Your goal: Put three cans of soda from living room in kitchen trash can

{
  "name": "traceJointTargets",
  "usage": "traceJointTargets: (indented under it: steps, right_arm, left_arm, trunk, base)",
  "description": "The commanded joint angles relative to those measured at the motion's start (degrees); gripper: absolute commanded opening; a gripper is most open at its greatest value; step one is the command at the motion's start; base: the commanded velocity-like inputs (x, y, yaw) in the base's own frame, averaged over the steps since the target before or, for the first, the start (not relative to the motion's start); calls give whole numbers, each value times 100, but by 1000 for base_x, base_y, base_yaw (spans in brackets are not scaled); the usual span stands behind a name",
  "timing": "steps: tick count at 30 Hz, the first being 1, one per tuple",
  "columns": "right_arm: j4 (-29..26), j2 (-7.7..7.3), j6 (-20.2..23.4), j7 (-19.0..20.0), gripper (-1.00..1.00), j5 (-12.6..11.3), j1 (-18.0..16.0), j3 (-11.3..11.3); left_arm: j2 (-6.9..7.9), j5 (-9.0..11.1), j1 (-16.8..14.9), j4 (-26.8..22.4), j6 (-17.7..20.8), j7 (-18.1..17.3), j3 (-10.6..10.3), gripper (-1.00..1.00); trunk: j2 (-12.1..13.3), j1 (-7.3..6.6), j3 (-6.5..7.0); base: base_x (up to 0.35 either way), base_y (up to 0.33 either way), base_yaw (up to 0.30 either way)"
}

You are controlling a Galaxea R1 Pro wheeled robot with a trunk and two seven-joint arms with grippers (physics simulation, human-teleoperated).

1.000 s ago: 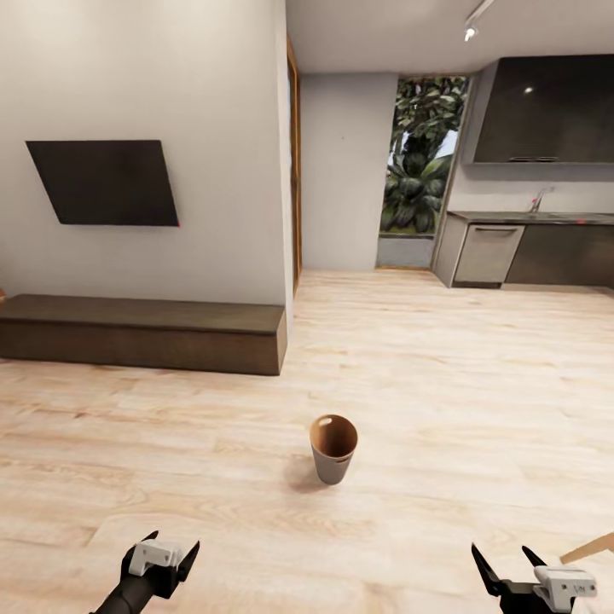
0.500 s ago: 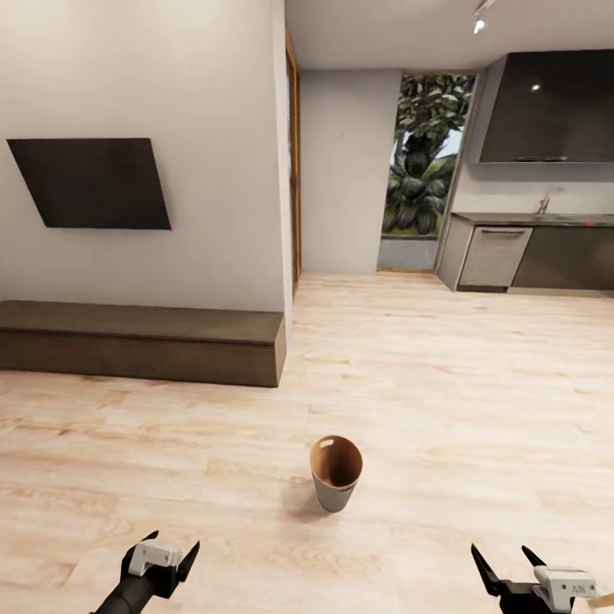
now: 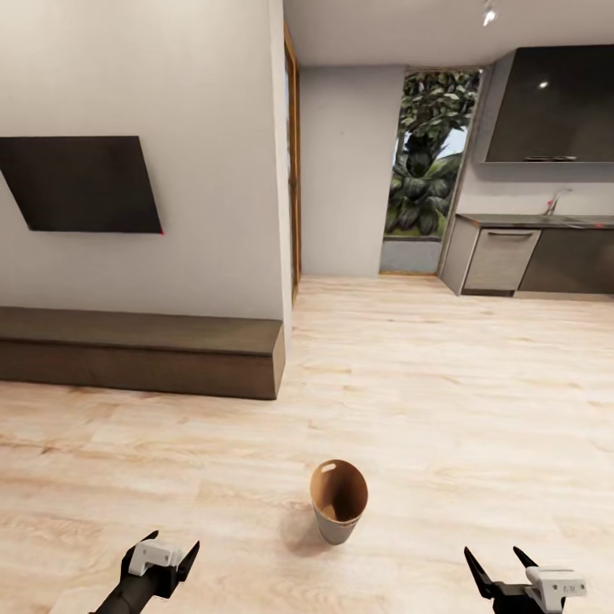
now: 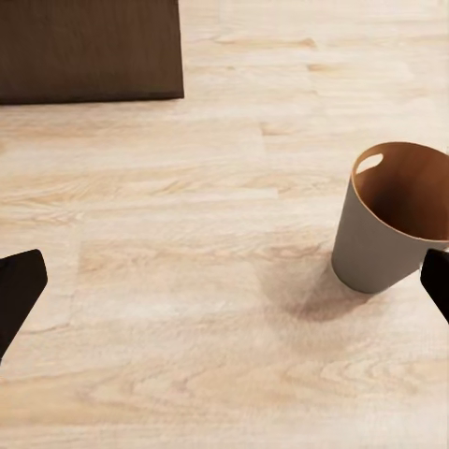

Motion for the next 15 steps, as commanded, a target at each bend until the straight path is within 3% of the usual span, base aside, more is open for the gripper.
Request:
traceJointTargets:
  steps: [1, 8, 15]
  right_arm:
    - [24, -2, 0, -2, 100, 5, 0, 39]
    - [178, -2, 1, -17, 100, 166, 0, 221]
    - [196, -1, 1, -19, 100, 191, 0, 246]
  left_arm:
    - [0, 0, 0, 0, -1, 0, 0, 100]
    - [0, 15, 3, -3, -22, -8, 0, 100]
    - [0, 16, 1, -1, -37, -9, 0, 100]
  trunk:
    - [0, 0, 0]
    - [0, 0, 0]
    - [0, 0, 0]
  base:
    - [184, 0, 0]
    - [57, 0, 43]
    - [6, 0, 208]
